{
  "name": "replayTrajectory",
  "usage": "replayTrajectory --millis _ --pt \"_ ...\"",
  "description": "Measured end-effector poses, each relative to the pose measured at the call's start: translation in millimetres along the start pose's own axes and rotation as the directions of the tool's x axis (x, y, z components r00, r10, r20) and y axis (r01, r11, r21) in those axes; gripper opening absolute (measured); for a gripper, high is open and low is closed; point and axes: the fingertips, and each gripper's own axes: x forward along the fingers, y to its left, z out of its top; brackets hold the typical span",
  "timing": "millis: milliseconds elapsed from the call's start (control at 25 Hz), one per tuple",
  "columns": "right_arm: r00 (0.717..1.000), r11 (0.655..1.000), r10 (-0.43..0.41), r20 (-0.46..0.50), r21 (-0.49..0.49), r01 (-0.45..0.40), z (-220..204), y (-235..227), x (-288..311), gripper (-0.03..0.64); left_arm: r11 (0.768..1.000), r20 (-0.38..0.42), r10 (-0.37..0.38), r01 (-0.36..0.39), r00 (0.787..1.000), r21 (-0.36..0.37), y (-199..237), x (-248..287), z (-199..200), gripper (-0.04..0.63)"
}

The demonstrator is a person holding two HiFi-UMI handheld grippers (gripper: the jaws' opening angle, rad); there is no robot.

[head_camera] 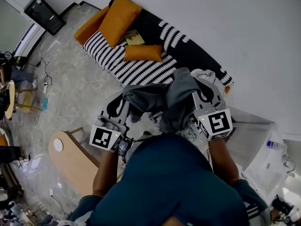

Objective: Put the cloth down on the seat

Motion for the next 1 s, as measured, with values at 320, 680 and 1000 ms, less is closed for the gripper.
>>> replayTrajectory --millis 320,680,1000 --pt "1.000 0.999 0.005 0.005 0.042 -0.005 -16 -26 -2 0.020 1.000 -0.050 0.008 -0.007 0.999 0.024 -15 17 -5 0.044" --pt "1.000 0.999 0.004 -0.018 0.041 -0.003 -13 -19 29 0.020 0.999 -0.064 -0.030 0.029 0.997 -0.015 7 27 -21 0.044" --pt "0.998 0.996 -0.051 -0.036 0.065 0.054 -3 0 62 0.020 0.996 -0.088 -0.087 0.087 0.992 -0.007 59 30 -18 0.044"
